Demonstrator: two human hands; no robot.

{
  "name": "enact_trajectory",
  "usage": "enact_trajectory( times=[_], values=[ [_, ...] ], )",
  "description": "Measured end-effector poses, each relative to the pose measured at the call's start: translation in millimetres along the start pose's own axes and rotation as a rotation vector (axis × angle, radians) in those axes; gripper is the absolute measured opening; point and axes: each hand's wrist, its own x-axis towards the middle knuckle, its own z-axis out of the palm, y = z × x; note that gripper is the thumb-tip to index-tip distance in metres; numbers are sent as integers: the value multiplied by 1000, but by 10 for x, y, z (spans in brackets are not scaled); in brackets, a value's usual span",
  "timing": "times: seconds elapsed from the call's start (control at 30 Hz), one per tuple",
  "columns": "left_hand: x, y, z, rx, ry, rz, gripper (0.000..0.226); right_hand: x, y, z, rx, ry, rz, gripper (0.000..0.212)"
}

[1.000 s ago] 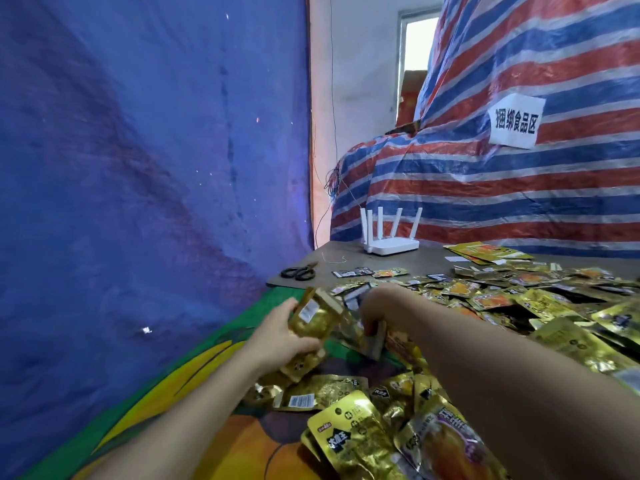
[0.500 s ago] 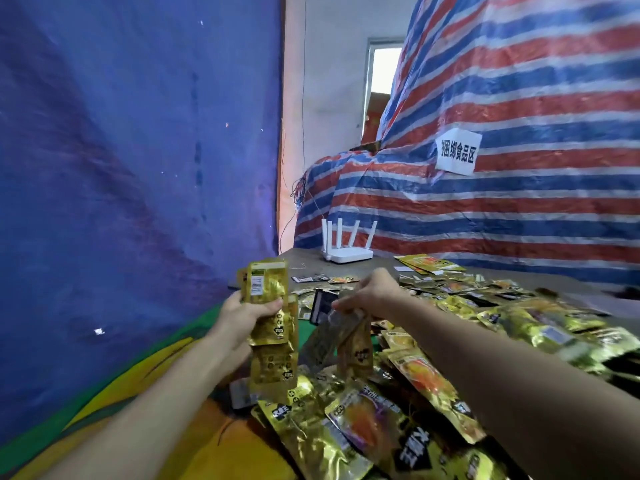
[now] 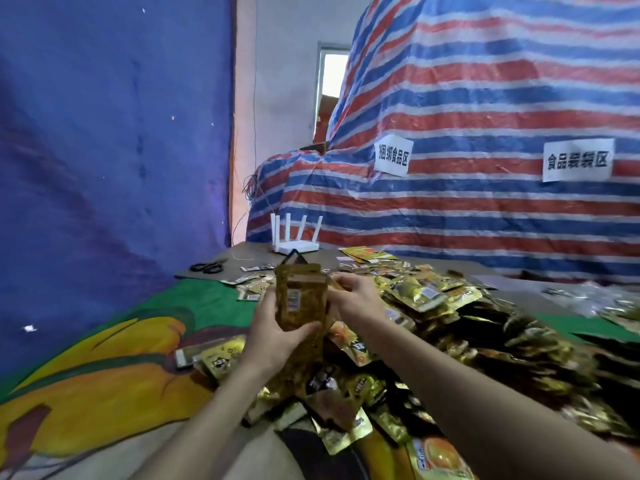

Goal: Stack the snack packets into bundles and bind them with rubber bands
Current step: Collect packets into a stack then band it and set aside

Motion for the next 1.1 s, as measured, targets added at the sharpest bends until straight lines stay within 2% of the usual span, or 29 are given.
enact_trajectory(
  times=[0.1,0.17,0.27,0.37,0.47,0.53,0.7,0.77,0.9,0.97,1.1],
  values=[
    [-188,-59,46,224,26,-105,86,-244,20,-30,131,-14,84,11],
    [-255,-59,37,187,40,-135,85,-358,2,32,193,-30,116,10],
    [-336,-41,-16,62,-16,-126,88,-465,-24,163,240,33,99,10],
    [-368,-93,-20,-136,-66,-98,66,-555,-22,277,272,67,66,10],
    [-354,-88,-34,-158,-64,-37,42,-622,31,375,279,115,20,8],
    [-323,-82,-42,-182,-9,-15,30,-657,69,397,277,157,1,21],
    [-351,53,-41,-363,59,-52,17,-724,134,353,279,164,-26,21],
    [-380,119,-22,-446,11,-41,21,-749,116,347,298,160,-37,29],
    [-466,198,-10,-586,-173,-108,57,-868,47,371,385,164,-50,34],
    [-513,179,-32,-609,-170,-156,57,-965,48,411,368,188,-63,36],
    [-693,21,-70,-512,-64,-181,59,-1179,80,507,249,224,-142,31]
  ],
)
